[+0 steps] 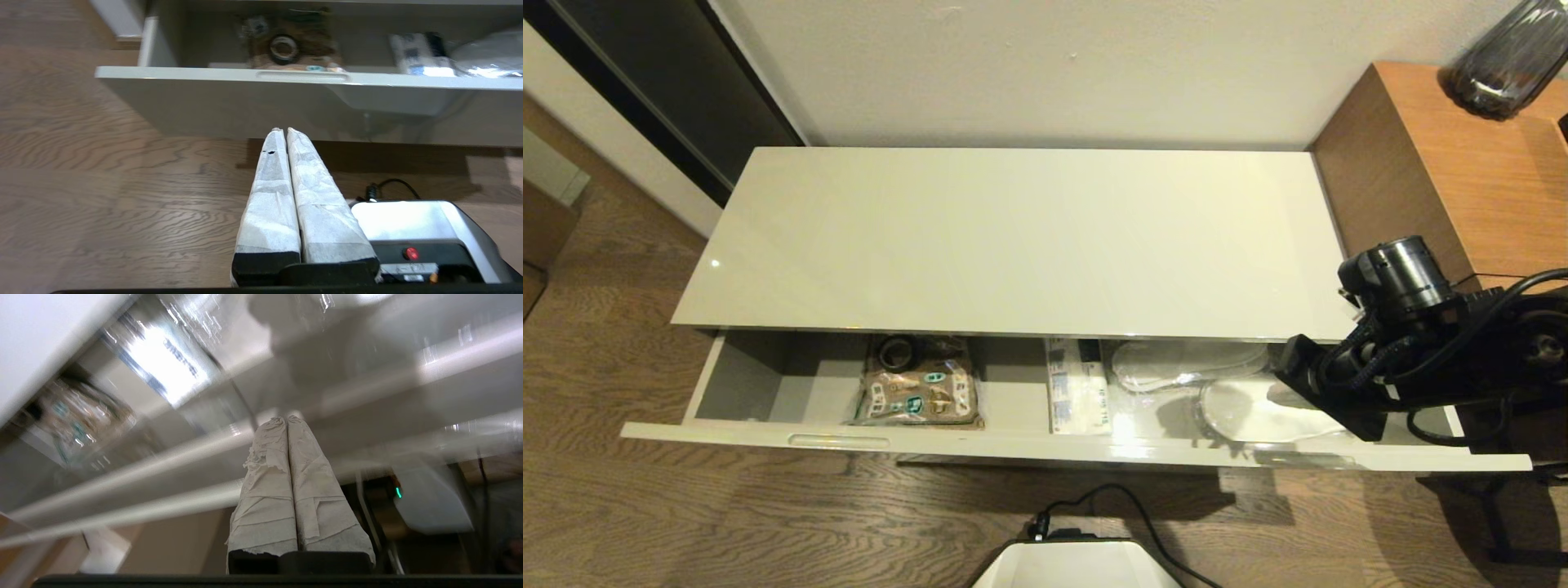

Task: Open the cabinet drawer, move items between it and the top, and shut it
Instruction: Open the drawer

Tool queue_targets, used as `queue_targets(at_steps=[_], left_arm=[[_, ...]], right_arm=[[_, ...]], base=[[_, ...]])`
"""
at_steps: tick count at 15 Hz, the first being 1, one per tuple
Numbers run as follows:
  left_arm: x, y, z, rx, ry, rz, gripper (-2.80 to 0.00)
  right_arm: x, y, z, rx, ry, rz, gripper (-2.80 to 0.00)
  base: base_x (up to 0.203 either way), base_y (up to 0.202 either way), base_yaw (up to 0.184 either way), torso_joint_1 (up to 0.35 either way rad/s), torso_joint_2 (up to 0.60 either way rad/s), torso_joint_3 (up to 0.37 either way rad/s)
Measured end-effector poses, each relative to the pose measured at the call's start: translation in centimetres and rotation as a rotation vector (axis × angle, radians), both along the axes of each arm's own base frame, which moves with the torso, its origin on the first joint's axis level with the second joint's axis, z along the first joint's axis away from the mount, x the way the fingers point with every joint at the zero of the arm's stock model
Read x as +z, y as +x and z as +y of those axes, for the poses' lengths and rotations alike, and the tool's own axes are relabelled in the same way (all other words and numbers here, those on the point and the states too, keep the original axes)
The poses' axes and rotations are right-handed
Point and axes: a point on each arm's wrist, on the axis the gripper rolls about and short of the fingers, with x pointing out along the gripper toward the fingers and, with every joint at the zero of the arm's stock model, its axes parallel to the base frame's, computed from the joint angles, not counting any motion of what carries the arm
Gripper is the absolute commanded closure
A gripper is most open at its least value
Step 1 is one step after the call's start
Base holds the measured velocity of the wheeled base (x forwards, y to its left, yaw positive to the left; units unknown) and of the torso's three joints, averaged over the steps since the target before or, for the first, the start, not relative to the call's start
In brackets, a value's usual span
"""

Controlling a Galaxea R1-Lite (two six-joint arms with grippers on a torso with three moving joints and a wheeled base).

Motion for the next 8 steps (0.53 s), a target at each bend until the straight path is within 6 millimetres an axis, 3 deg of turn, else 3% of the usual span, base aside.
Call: queue_targets(at_steps=[8], left_arm=[[0.0,0.0,0.0,-0.001,0.000,0.000,0.00]], right_arm=[[-2.9,1.4,-1.6,-0.066,-0.027,0.095,0.00]], base=[[0.000,0.000,0.000,0.000,0.00,0.001]])
